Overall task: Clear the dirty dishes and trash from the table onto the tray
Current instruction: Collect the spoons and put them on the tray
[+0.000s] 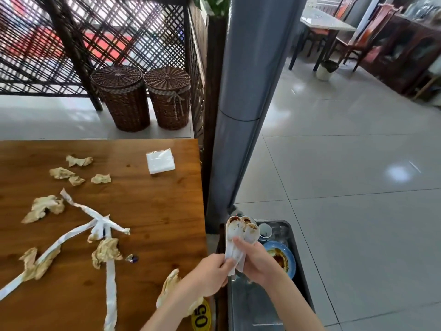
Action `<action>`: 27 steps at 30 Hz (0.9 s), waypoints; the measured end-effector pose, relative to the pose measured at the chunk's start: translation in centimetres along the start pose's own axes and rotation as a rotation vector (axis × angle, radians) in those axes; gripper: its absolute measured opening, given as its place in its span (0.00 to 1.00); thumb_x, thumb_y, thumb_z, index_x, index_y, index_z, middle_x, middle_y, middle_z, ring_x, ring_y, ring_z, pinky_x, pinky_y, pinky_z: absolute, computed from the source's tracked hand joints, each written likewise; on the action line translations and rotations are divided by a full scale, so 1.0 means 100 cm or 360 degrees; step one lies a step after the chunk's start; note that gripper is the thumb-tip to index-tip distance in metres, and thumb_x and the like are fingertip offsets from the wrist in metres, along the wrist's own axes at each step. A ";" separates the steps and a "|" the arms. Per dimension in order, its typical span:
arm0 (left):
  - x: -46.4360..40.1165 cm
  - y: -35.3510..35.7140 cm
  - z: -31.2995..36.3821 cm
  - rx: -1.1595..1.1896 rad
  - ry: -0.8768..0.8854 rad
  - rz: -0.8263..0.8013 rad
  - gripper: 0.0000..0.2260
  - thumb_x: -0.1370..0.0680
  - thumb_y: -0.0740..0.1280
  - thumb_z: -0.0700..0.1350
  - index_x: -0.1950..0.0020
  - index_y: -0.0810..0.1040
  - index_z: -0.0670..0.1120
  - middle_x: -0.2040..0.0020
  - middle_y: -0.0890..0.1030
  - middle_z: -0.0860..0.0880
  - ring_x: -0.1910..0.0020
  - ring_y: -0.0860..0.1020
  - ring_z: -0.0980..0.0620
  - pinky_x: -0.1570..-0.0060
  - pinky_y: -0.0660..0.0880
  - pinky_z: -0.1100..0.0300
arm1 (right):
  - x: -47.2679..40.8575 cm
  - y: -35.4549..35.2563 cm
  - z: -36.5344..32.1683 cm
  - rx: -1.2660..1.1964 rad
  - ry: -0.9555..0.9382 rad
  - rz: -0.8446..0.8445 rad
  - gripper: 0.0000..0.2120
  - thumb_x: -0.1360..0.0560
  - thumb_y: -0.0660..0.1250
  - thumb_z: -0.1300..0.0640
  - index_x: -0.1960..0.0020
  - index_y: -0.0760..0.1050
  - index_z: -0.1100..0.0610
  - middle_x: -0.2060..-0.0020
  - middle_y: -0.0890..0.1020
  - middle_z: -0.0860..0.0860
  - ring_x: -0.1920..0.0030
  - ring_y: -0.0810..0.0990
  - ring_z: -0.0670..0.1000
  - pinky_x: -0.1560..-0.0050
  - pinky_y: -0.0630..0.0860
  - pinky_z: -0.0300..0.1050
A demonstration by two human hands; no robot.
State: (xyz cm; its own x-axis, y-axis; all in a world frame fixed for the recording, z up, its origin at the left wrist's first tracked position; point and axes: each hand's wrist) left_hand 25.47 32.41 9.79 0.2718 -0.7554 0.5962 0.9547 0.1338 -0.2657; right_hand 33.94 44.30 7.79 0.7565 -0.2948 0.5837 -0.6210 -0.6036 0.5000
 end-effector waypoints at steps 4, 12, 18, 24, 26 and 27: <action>-0.002 0.026 0.005 0.0004 -0.0031 0.0112 0.12 0.18 0.54 0.53 0.53 0.74 0.49 0.65 0.72 0.53 0.70 0.69 0.58 0.71 0.65 0.68 | 0.011 -0.016 -0.009 0.0072 0.0031 -0.0036 0.24 0.33 0.72 0.60 0.39 0.71 0.64 0.56 0.77 0.60 0.52 0.78 0.58 0.51 0.78 0.52; -0.012 0.099 0.017 0.0097 -0.0106 0.0269 0.14 0.19 0.54 0.56 0.52 0.75 0.50 0.65 0.73 0.54 0.68 0.70 0.58 0.68 0.66 0.63 | 0.028 -0.072 -0.018 0.0156 0.0171 -0.0089 0.22 0.34 0.73 0.63 0.41 0.72 0.61 0.59 0.79 0.56 0.57 0.80 0.54 0.60 0.78 0.46; -0.018 0.143 0.006 0.0185 -0.0243 0.0331 0.10 0.20 0.56 0.57 0.53 0.74 0.56 0.64 0.75 0.58 0.66 0.73 0.60 0.68 0.68 0.66 | 0.021 -0.116 -0.010 0.0266 0.0282 -0.0055 0.13 0.27 0.69 0.65 0.44 0.73 0.59 0.60 0.76 0.55 0.58 0.76 0.52 0.62 0.76 0.44; -0.035 0.153 -0.019 0.0081 -0.0329 0.0414 0.11 0.19 0.56 0.54 0.51 0.76 0.54 0.62 0.75 0.59 0.63 0.73 0.60 0.68 0.66 0.66 | -0.003 -0.148 0.010 0.0151 0.0407 0.0105 0.13 0.25 0.66 0.67 0.41 0.72 0.61 0.58 0.76 0.58 0.57 0.76 0.55 0.56 0.76 0.49; -0.047 0.154 -0.030 0.0056 -0.0330 0.0441 0.10 0.18 0.56 0.53 0.51 0.76 0.54 0.63 0.74 0.59 0.66 0.72 0.60 0.71 0.64 0.67 | -0.015 -0.161 0.022 0.0093 0.0431 0.0168 0.12 0.25 0.65 0.67 0.42 0.72 0.62 0.58 0.76 0.59 0.57 0.76 0.56 0.55 0.77 0.50; -0.052 0.156 -0.037 0.0050 -0.0338 0.0449 0.10 0.18 0.56 0.53 0.51 0.76 0.54 0.64 0.73 0.58 0.67 0.72 0.60 0.72 0.63 0.68 | -0.021 -0.169 0.029 0.0082 0.0436 0.0202 0.12 0.24 0.65 0.67 0.42 0.72 0.62 0.58 0.77 0.59 0.56 0.77 0.56 0.56 0.77 0.50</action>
State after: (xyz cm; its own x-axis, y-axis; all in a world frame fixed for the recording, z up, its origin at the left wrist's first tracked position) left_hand 38.46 36.09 -0.23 0.5414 -0.5362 0.6476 0.8408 0.3403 -0.4211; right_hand 43.49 52.93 -3.76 0.5855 -0.1638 0.7940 -0.6907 -0.6136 0.3827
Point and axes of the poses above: each hand's wrist, its own x-axis away from the middle knuckle, its own y-axis out of the palm, z = x × y
